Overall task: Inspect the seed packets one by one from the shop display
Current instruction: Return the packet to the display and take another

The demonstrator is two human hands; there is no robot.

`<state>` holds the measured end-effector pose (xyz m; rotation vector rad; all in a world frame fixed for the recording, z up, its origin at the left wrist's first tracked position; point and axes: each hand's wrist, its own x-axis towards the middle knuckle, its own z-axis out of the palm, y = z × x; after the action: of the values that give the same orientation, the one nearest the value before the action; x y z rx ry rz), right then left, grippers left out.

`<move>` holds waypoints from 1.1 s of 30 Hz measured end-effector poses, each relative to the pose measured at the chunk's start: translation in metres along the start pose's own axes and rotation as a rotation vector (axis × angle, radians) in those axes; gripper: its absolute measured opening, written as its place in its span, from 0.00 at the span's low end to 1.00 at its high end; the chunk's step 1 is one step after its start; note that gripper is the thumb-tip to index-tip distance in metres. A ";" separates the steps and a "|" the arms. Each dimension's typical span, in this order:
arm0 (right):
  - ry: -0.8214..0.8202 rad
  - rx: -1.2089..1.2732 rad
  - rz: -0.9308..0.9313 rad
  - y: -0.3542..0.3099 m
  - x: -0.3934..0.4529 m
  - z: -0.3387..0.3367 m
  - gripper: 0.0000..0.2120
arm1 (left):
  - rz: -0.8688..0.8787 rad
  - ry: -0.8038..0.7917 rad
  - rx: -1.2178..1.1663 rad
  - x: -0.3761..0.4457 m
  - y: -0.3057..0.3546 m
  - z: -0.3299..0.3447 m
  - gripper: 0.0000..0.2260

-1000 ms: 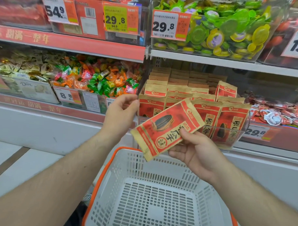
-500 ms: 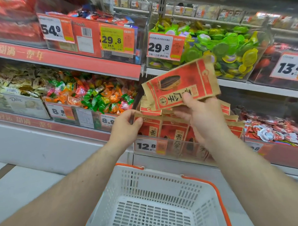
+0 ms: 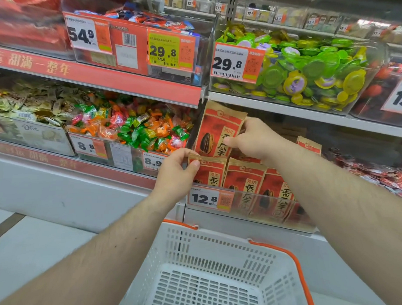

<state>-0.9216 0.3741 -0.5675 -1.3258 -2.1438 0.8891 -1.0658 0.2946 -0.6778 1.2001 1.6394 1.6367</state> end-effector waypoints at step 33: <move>-0.291 -0.897 -0.151 -0.020 0.040 0.023 0.03 | 0.280 0.211 -0.073 0.003 0.027 -0.008 0.13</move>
<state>-0.9666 0.3967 -0.5665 -1.4202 -2.9976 0.0046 -1.0686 0.2900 -0.6501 1.3043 1.5729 2.0394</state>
